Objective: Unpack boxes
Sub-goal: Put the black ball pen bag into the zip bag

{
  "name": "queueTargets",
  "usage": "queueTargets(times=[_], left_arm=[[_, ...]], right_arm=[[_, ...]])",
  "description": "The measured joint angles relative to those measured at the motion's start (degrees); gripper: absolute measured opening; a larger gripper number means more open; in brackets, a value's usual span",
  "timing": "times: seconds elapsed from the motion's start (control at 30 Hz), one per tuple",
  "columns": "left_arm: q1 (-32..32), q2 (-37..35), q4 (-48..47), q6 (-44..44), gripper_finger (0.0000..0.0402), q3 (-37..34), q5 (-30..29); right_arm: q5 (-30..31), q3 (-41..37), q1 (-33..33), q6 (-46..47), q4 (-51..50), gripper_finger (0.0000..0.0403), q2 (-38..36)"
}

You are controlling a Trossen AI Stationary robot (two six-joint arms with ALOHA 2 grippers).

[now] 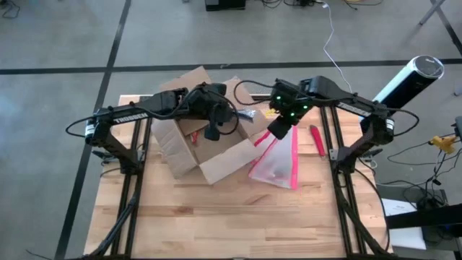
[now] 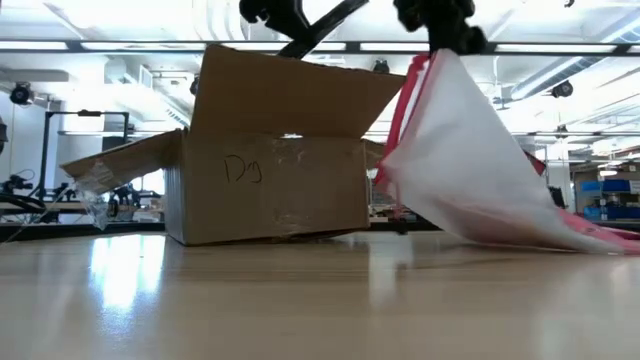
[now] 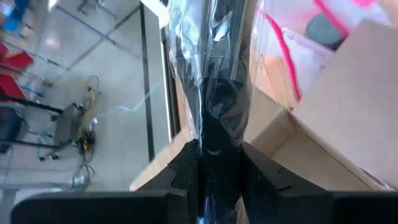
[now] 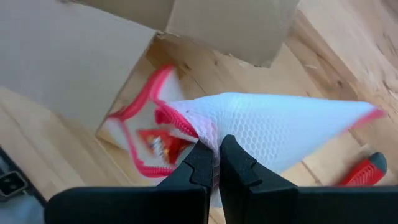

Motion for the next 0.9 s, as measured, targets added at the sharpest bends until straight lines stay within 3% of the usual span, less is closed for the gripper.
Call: queueTargets(times=[0.27, 0.6, 0.9], left_arm=[[-1.18, 0.07, 4.30, 1.26, 0.0068, 0.02, 0.04], [-3.07, 0.96, 10.25, 2.57, 0.0068, 0.02, 0.35], [-4.00, 1.09, 20.03, -2.25, 0.0068, 0.02, 10.48]], right_arm=[[-0.02, -0.03, -0.01, 3.44, 5.15, 0.0000, -4.60], [-0.01, 0.00, 0.22, 3.53, 8.84, 0.0000, -3.39], [-0.01, 0.00, 0.22, 3.51, 9.02, 0.0000, -3.08]])
